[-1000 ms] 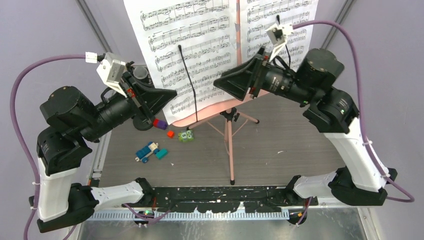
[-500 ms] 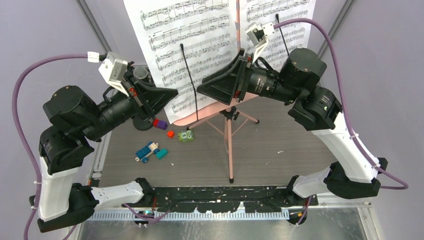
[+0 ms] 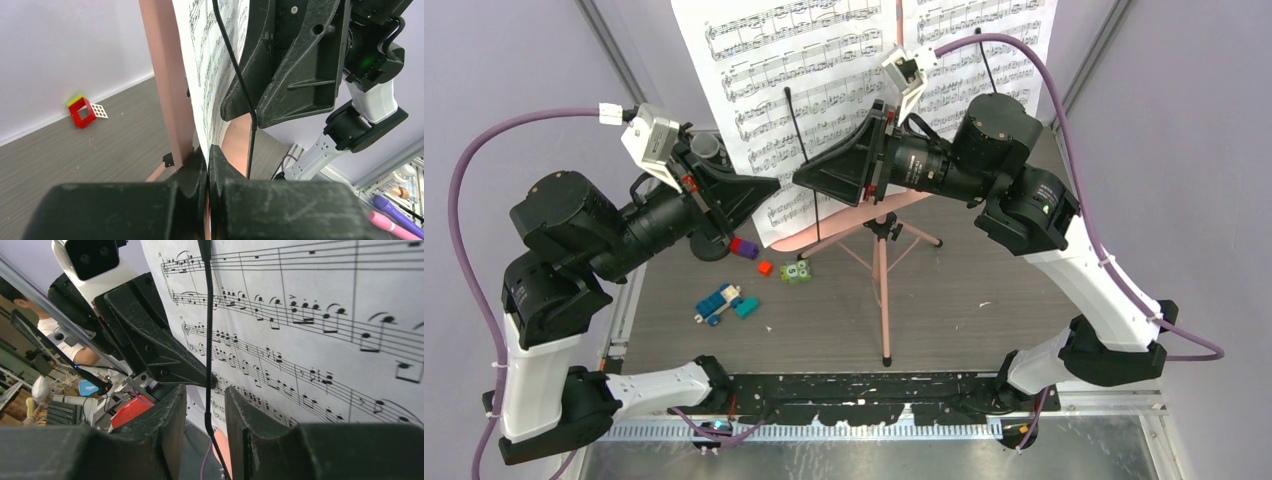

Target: Pack up the instrument practice props

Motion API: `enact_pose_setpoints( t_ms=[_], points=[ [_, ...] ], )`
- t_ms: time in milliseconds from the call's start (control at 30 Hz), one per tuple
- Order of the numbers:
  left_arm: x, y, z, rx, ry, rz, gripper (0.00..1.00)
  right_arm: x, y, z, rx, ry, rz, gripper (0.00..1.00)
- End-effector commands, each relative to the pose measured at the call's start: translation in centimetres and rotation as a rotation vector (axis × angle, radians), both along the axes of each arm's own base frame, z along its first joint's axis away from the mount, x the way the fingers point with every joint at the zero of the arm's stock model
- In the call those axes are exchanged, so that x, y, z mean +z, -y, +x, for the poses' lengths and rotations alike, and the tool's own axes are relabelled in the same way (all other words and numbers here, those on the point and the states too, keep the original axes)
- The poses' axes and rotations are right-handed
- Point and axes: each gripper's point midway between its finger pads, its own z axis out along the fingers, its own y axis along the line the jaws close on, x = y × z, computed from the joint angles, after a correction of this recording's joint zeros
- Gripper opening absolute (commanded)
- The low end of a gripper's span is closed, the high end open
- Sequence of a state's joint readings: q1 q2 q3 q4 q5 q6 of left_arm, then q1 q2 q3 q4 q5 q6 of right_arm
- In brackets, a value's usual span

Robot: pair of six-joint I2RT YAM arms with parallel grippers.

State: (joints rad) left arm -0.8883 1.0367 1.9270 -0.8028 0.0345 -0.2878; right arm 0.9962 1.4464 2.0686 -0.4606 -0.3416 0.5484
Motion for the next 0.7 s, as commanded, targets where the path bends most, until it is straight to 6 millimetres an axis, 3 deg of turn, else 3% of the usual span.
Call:
enact_pose_setpoints(
  t_ms=[0,233,367,667],
  points=[
    [1.2,0.2,0.0,-0.007,0.028,-0.037,0.0,3.6,0.9,-1.2,0.011,0.07,0.101,0.37],
    [1.1,0.0,0.0,0.0,0.028,-0.038,0.0,3.3,0.5,-1.6,0.032,0.087,0.093,0.2],
    [1.3,-0.3,-0.2,0.004,0.032,-0.043,0.0,3.1,0.6,-1.3,0.008,0.099,0.087,0.01],
    [1.5,-1.7,-0.8,0.025,0.045,-0.064,0.0,3.0,1.6,-1.6,-0.013,0.163,0.126,0.01]
  ],
)
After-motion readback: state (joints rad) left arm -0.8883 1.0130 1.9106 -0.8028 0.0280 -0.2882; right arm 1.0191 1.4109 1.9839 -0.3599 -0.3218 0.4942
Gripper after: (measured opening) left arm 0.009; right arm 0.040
